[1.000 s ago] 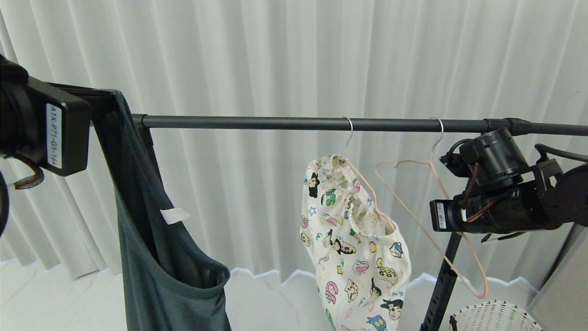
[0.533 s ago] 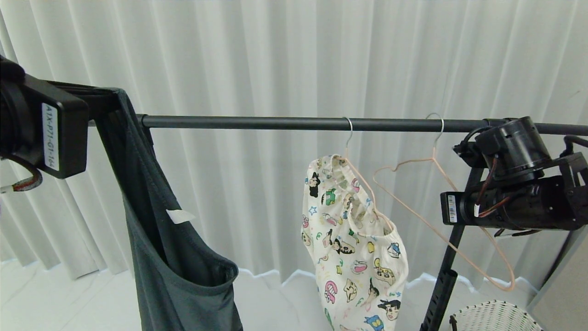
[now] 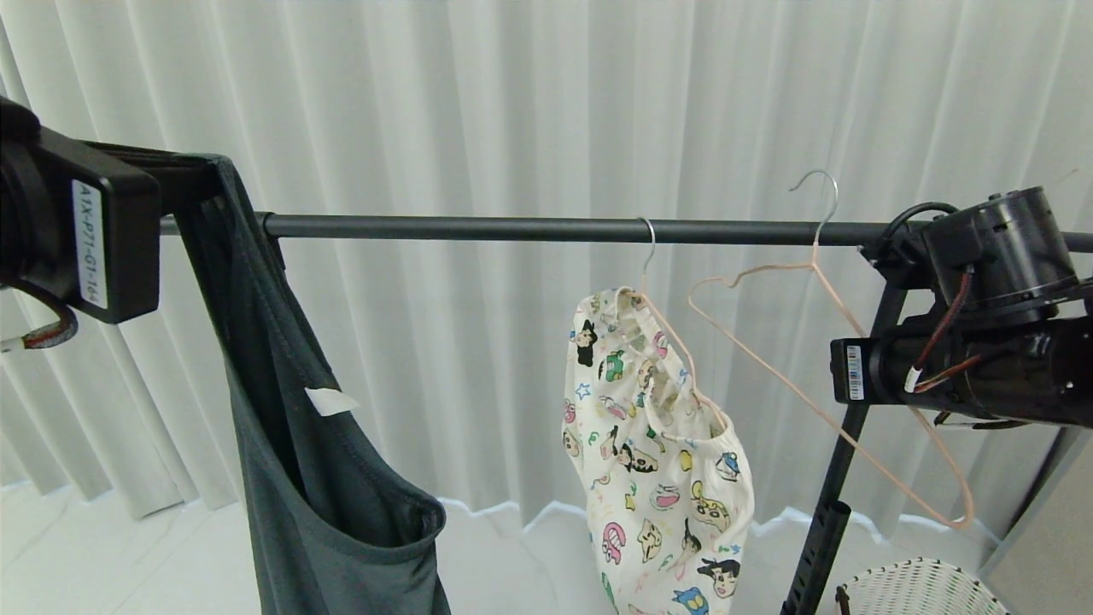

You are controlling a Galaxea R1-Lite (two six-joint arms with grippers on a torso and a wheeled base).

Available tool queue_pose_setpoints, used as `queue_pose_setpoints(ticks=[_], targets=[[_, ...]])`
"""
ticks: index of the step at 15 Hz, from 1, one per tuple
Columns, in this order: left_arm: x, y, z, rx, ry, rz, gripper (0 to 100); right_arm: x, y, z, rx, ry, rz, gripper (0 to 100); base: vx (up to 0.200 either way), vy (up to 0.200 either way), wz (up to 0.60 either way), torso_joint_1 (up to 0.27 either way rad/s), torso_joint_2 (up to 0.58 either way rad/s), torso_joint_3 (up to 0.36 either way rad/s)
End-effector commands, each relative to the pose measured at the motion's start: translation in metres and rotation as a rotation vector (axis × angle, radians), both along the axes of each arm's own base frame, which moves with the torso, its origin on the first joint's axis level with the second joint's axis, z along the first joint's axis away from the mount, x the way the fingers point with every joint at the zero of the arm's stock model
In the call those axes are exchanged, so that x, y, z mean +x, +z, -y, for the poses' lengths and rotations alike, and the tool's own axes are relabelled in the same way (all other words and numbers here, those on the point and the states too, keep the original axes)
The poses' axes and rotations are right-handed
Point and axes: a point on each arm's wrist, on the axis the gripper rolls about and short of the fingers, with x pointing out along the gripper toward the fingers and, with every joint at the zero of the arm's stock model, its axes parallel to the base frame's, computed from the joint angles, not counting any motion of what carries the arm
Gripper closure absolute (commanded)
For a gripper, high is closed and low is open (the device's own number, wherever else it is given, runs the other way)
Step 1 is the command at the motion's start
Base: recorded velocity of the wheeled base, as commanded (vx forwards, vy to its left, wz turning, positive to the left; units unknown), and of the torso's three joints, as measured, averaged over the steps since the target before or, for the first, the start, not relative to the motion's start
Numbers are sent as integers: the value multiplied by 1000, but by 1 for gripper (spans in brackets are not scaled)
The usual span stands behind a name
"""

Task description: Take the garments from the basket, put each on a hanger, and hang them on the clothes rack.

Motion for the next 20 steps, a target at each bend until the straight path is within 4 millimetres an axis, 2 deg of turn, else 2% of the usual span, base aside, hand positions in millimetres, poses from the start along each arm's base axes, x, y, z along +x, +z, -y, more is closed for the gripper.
queue_pose_setpoints(ticks=[1, 4, 7, 10, 14, 20], targets=[[0, 0, 0, -3, 1, 3, 100, -12, 7, 8, 2, 3, 26, 100, 0, 0, 0, 0, 0, 0], [1, 0, 1, -2, 3, 2, 100, -45, 8, 29, -27, 11, 62, 100, 0, 0, 0, 0, 0, 0], [2, -2, 2, 3, 3, -3, 100, -78, 13, 50, -53, 46, 124, 100, -200, 0, 0, 6, 7, 2], [3, -5, 3, 13, 3, -13, 100, -103, 7, 66, -119, 96, 157, 100, -200, 0, 0, -9, -2, 10], [4, -12, 4, 32, 3, -31, 100, -120, -6, 76, -127, 97, 153, 100, -200, 0, 0, 2, 0, 5], [6, -19, 6, 50, 3, -49, 100, -135, -5, 79, -95, 154, 192, 100, -200, 0, 0, 4, 4, 3]])
